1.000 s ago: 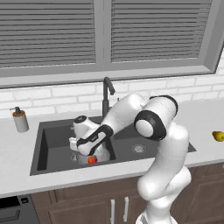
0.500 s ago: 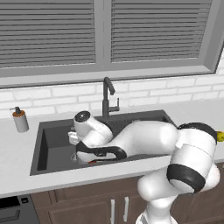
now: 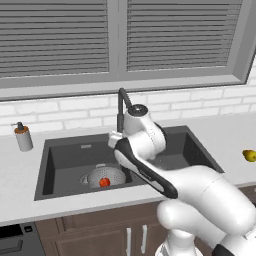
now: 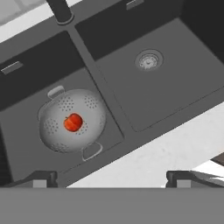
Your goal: Put the colander in the sink, put the pear, apple in the colander, and turn on the sink faucet and pour water over the colander.
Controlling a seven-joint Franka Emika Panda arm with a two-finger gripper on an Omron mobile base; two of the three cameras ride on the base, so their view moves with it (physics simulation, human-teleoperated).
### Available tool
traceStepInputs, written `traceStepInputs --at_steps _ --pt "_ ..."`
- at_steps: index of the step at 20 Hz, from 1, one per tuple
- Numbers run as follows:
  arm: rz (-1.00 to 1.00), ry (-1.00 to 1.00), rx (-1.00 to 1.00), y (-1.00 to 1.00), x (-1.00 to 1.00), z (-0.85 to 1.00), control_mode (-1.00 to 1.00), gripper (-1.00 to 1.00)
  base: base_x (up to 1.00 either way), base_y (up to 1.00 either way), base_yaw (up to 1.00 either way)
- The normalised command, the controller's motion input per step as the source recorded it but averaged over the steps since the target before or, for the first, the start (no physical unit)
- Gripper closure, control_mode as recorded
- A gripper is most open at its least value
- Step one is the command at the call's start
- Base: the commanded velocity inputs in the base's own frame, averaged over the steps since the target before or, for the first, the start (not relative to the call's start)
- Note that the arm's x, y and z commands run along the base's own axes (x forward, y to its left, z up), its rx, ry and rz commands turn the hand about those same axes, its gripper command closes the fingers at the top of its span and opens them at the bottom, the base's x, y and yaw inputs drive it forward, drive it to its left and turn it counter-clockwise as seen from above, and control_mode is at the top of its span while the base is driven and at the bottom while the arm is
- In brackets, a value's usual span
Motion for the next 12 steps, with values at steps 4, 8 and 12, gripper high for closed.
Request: traceStepInputs --at_steps 4,8,12 --pt "0.03 0.00 0.01 -1.00 -0.61 0.62 -1.00 -1.00 0.00 0.00 0.00" --pt "0.02 0.00 0.00 -1.00 -0.51 0.26 -1.00 -1.00 0.00 0.00 0.00" --pt "0.00 0.01 0.00 -1.00 -0.22 0.03 -1.00 -1.00 0.00 0.00 0.00"
